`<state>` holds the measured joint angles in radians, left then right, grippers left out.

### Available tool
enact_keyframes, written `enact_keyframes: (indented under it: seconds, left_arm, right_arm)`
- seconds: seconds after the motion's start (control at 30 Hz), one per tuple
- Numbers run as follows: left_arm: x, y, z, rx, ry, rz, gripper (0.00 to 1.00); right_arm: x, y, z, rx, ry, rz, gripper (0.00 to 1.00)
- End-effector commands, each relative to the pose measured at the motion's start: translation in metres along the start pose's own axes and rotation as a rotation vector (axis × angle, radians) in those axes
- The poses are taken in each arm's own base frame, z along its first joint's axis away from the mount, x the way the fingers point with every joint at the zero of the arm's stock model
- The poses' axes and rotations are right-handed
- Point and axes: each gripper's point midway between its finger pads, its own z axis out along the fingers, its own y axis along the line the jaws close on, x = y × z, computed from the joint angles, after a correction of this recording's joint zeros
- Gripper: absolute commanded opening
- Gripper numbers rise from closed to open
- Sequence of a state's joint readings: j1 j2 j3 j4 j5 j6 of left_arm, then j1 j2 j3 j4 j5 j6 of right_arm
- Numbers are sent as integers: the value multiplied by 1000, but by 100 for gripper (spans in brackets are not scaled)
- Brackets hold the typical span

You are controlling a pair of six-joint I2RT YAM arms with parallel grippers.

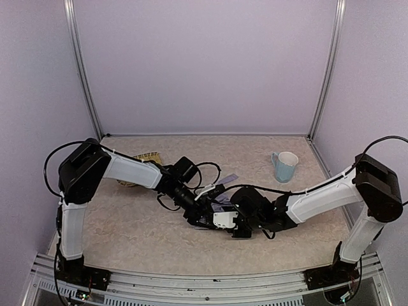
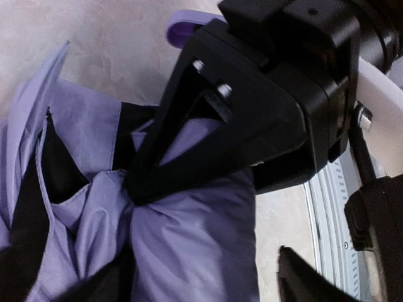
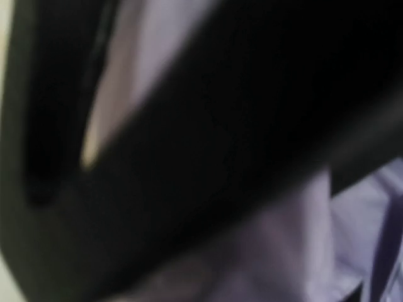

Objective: Put away the umbrella

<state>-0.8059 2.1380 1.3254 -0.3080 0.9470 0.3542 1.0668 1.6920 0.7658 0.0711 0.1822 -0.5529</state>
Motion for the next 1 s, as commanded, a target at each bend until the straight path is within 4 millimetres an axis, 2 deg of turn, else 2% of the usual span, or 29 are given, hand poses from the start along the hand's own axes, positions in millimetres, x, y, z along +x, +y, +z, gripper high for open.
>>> enact_keyframes:
  seconds: [0.0, 0.1, 0.13, 0.2, 0.3, 0.33, 0.37, 0.43, 0.53, 0.57, 0.63, 0.67, 0.73, 0.87, 0.97]
  left_arm:
    - [46, 9, -7, -129, 76, -152, 98]
    - [-3, 8, -45, -278, -131, 0, 99]
    - [-26, 0, -63, -332, -225, 90, 99]
    - [-39, -13, -84, -413, -328, 186, 99]
    - [-42, -33, -110, -506, -453, 278, 99]
    - [-34, -36, -116, -539, -472, 277, 99]
    - [-39, -44, -124, -552, -512, 309, 99]
    - [-28, -58, -129, -571, -537, 342, 99]
    - [-15, -77, -121, -621, -492, 451, 93]
    - [-11, -82, -116, -650, -461, 491, 89]
    - [-1, -84, -105, -723, -373, 555, 75]
    - [4, -84, -98, -760, -313, 599, 73]
    - [17, -78, -82, -804, -186, 635, 75]
    - [35, -48, -59, -857, 41, 653, 91]
    - [48, -23, -42, -873, 185, 655, 94]
  right_arm:
    - [14, 34, -1, -173, 88, 56, 10]
    - [22, 54, -6, -287, 135, 98, 7]
    - [25, 62, -9, -332, 155, 111, 6]
    - [27, 72, -15, -407, 180, 144, 5]
    - [32, 86, -22, -514, 221, 201, 5]
    - [33, 90, -24, -549, 235, 218, 5]
    - [33, 93, -26, -579, 247, 238, 5]
    - [31, 99, -31, -656, 251, 286, 5]
    - [23, 103, -42, -822, 225, 418, 8]
    - [22, 102, -43, -861, 226, 461, 8]
    - [25, 103, -42, -923, 241, 523, 8]
    - [26, 104, -41, -945, 251, 544, 8]
    - [29, 107, -38, -987, 273, 570, 7]
    - [38, 114, -27, -1041, 328, 592, 8]
    - [45, 115, -20, -1069, 335, 605, 9]
